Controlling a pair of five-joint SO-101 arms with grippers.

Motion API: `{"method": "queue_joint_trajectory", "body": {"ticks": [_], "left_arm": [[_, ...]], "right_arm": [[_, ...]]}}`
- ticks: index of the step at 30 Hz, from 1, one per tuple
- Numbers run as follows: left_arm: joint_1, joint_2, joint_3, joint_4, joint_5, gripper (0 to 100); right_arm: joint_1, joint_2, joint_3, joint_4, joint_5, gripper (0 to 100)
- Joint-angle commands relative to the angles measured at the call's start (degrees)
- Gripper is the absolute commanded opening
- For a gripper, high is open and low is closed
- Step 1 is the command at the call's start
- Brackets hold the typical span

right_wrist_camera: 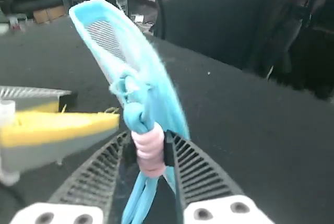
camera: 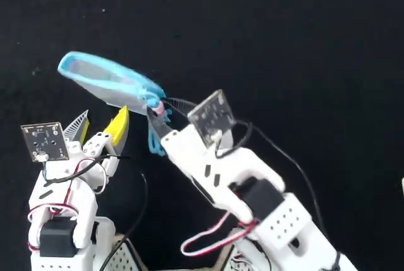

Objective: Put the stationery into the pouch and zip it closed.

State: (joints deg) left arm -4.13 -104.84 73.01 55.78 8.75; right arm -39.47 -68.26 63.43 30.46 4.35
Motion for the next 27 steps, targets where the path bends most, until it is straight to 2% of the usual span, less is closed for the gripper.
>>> {"method": "queue_joint_trajectory", "body": {"ticks": [1,6,11,15,24,27], "left_arm": [[0.75,0.26,-3.82,-0.44,-0.62,27],[1.54,0.26,-3.82,-0.88,-0.62,27],[11.30,0.26,-4.18,2.99,-1.14,27],[16.84,0.26,-3.82,3.52,-1.14,27],[18.24,0.26,-4.53,2.90,-1.14,27],[17.63,0.44,-3.74,-0.97,-1.14,27]], "right_arm": [[0.00,-5.67,-3.03,5.89,4.92,1.1],[0.18,-6.37,-4.18,8.62,8.44,1.1],[0.18,-3.74,-8.40,7.74,8.53,1.1],[0.18,0.84,-13.58,9.32,12.31,1.1],[0.26,9.71,-20.62,11.52,17.49,1.1],[0.26,11.03,-21.85,11.78,18.55,1.1]]}}
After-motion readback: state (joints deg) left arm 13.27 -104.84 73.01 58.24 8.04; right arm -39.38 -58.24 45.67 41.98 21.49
